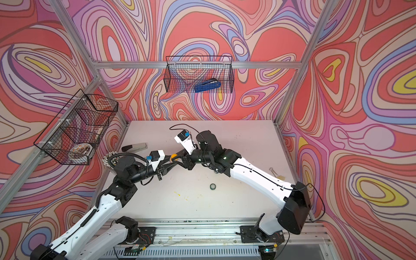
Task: Close the paint jar lid
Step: Screw the lid onto the paint jar.
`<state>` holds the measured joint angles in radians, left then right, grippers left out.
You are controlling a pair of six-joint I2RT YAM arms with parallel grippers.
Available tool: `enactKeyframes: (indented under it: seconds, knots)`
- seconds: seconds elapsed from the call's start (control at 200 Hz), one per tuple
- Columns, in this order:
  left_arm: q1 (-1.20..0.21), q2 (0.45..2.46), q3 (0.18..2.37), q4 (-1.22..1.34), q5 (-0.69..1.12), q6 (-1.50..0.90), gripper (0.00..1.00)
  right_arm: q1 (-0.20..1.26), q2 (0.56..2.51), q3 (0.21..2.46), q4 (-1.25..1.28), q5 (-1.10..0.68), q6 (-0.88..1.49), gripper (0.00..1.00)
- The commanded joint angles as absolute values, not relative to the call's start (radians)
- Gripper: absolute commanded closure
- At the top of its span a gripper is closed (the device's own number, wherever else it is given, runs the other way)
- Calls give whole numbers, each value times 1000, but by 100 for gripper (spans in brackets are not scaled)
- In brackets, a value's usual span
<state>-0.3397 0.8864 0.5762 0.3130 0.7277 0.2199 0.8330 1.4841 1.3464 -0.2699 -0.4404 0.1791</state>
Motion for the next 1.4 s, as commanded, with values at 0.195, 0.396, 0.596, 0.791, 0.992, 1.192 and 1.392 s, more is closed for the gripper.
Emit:
enactKeyframes:
  seconds: [0.195, 0.396, 0.596, 0.791, 0.992, 1.192, 1.392]
  knots:
    - [-427, 973, 662, 507, 444, 383, 78, 878, 1559, 1347, -206, -222, 423, 72]
    - [-555, 1043, 656, 649, 180, 554, 77, 918, 1622, 1373, -158, -111, 555, 73]
    - [-609, 1120, 629, 898, -1, 609, 76, 930, 1670, 1373, -45, -85, 689, 73]
    - [-609, 1157, 639, 930, 0, 570, 76, 937, 1685, 1404, -36, -46, 685, 73]
    - [-609, 1160, 627, 920, 3, 535, 68, 937, 1673, 1392, -31, -34, 672, 74]
    - [-609, 1150, 598, 933, -14, 486, 40, 937, 1656, 1381, -35, -22, 657, 74]
    - [-610, 1095, 561, 836, -12, 453, 0, 927, 1618, 1389, -83, 26, 602, 74]
